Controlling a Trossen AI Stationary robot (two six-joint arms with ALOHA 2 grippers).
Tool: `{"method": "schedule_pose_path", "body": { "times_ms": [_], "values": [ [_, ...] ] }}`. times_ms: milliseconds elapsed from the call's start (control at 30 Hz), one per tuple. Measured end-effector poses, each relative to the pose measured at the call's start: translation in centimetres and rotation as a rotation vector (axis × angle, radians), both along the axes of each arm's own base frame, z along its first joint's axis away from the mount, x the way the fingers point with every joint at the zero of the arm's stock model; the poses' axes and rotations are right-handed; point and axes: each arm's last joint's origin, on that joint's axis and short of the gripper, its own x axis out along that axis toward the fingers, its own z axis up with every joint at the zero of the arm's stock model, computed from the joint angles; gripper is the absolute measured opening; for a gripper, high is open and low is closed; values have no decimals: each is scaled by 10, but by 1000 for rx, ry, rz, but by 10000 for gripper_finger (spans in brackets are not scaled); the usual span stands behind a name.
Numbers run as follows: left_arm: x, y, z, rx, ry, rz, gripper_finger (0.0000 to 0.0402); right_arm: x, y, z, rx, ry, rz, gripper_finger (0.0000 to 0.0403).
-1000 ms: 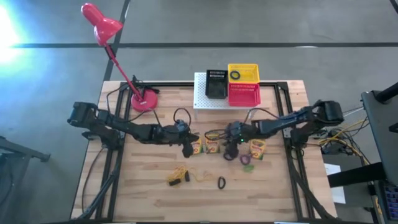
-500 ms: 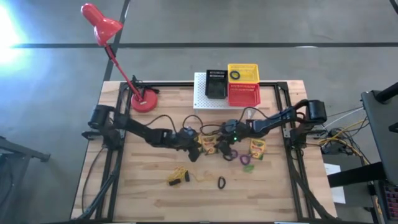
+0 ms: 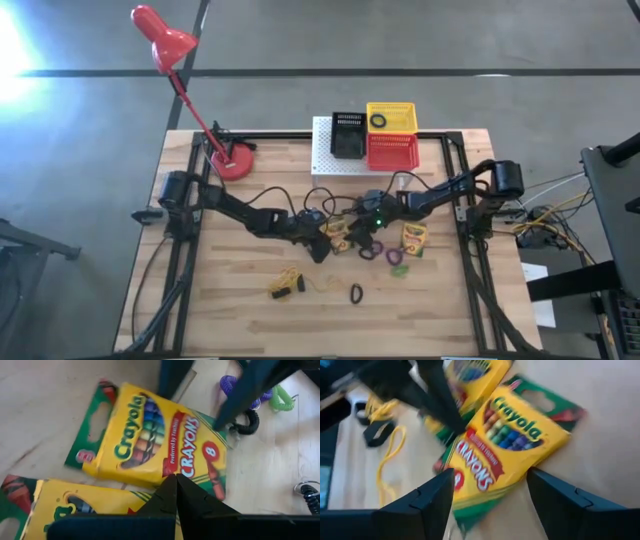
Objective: Pick & Place Office Desk Supplies
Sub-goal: Put the top middle crayon box into the black basket on the shelf
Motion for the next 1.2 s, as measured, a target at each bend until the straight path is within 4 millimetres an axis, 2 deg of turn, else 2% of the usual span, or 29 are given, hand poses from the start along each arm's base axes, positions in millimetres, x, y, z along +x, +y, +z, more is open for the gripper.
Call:
{"method": "schedule_pose_path", "body": {
  "times_ms": [133, 267, 600, 833, 1200],
  "values": [
    [-1, 0, -1, 3, 5, 2, 6, -3, 1, 14, 30, -54, 30, 240],
    [1, 0, 0, 10, -9, 0, 6, -6, 2, 17, 50, -62, 17, 239],
    [2, 3, 2, 79, -47, 35, 6, -8, 4, 1, 124, 7, 37, 235],
    [2, 4, 1, 105, -45, 44, 6, -7, 2, -7, 125, 71, -35, 235],
    [-8, 5, 25, 64, 54, 68, 6, -9, -2, -8, 78, 93, -129, 232]
  ]
}}
